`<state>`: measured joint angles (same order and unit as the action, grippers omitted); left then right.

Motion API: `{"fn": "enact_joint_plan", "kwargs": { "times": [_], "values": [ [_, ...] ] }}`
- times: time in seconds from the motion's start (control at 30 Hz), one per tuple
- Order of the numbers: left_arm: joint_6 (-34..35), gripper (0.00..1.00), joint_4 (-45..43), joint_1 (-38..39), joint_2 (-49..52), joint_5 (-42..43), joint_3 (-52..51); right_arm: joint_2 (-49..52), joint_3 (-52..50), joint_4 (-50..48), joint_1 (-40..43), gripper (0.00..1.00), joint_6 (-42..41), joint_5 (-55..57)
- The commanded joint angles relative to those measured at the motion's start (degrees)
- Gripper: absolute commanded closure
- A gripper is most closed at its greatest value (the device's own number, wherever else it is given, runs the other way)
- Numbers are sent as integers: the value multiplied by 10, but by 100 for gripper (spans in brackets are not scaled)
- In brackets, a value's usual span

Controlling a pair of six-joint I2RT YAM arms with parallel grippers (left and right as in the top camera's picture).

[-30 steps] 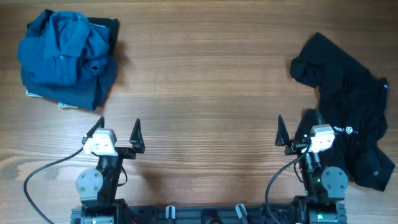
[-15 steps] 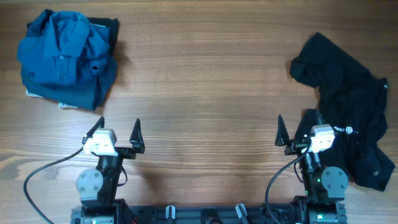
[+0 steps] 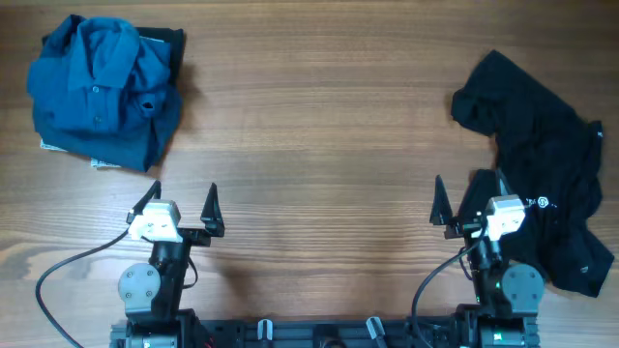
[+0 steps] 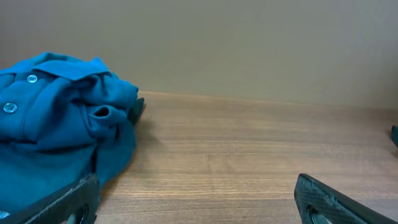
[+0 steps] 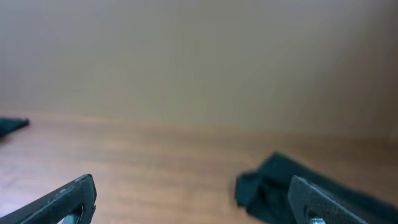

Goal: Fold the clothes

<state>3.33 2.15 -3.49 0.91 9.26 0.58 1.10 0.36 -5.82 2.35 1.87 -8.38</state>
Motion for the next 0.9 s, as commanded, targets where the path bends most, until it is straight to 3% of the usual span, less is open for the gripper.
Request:
{"fn": "enact_joint_plan", "kwargs": {
  "times": [0.0,0.13,0.33,0.6,0.73,0.87],
  "values": [
    [7,0,-10,2,3,28,-3,-5,-1,-61,1,0,-7,-83],
    [23,0,-49,2,3,32,-2,-5,2,-142,1,0,-43,-150],
    [66,0,-37,2,13,31,54,27,67,-110,1,0,-49,-153],
    [66,0,60,2,149,37,222,237,235,-88,1,0,-33,-221],
    [65,0,121,2,279,52,342,401,384,6,1,0,-30,-260],
    [65,0,177,2,417,79,462,548,555,182,1,0,26,-275]
  ]
}}
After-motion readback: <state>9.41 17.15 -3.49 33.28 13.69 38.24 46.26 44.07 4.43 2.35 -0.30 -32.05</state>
